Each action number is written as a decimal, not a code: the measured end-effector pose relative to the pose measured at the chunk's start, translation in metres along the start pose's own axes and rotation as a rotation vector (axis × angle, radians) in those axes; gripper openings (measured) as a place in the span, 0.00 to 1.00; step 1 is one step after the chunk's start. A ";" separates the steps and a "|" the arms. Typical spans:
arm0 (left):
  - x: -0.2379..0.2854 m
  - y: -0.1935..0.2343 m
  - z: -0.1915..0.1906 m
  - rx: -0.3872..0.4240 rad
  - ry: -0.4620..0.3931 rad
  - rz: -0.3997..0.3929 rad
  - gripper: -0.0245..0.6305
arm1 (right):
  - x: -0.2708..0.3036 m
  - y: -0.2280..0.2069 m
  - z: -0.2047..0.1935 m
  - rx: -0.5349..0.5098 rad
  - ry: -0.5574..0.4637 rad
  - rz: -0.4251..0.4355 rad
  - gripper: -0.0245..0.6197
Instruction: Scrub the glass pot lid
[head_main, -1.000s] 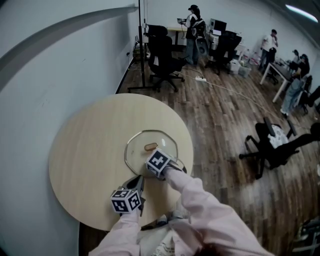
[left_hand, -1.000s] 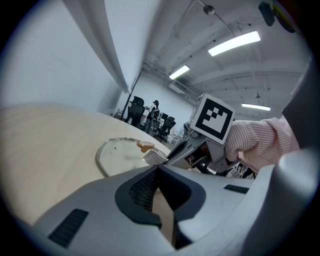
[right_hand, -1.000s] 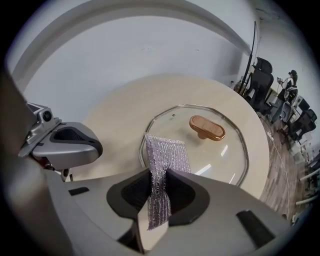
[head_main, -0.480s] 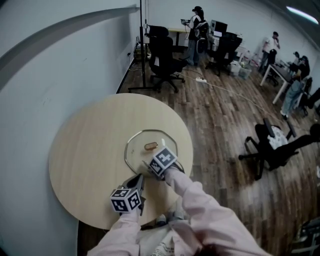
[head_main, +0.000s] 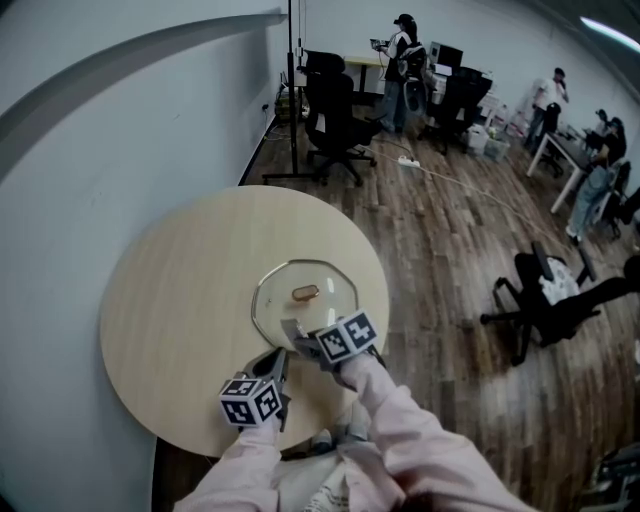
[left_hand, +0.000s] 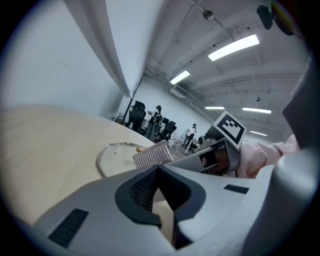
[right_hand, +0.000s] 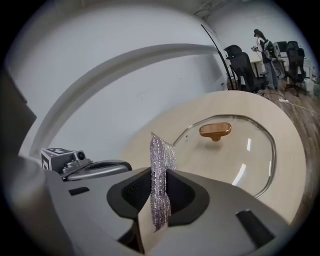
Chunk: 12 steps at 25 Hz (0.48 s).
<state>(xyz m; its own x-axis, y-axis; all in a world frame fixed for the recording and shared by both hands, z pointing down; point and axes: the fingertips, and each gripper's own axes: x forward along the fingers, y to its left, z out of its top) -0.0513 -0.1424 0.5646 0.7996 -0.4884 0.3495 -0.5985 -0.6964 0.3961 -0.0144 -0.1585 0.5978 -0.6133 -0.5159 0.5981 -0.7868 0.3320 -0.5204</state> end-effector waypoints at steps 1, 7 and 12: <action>0.000 0.000 0.001 0.003 -0.004 0.002 0.03 | -0.002 0.003 0.001 -0.011 -0.025 0.008 0.18; -0.006 0.005 0.007 0.030 -0.018 0.013 0.03 | -0.016 0.029 0.013 -0.108 -0.212 0.069 0.18; -0.013 0.009 0.013 0.051 -0.052 0.022 0.03 | -0.035 0.048 0.027 -0.100 -0.408 0.119 0.18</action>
<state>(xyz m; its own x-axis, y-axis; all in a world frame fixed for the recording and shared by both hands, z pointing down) -0.0667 -0.1489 0.5523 0.7884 -0.5299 0.3123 -0.6138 -0.7105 0.3441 -0.0293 -0.1462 0.5353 -0.6378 -0.7328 0.2371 -0.7277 0.4725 -0.4972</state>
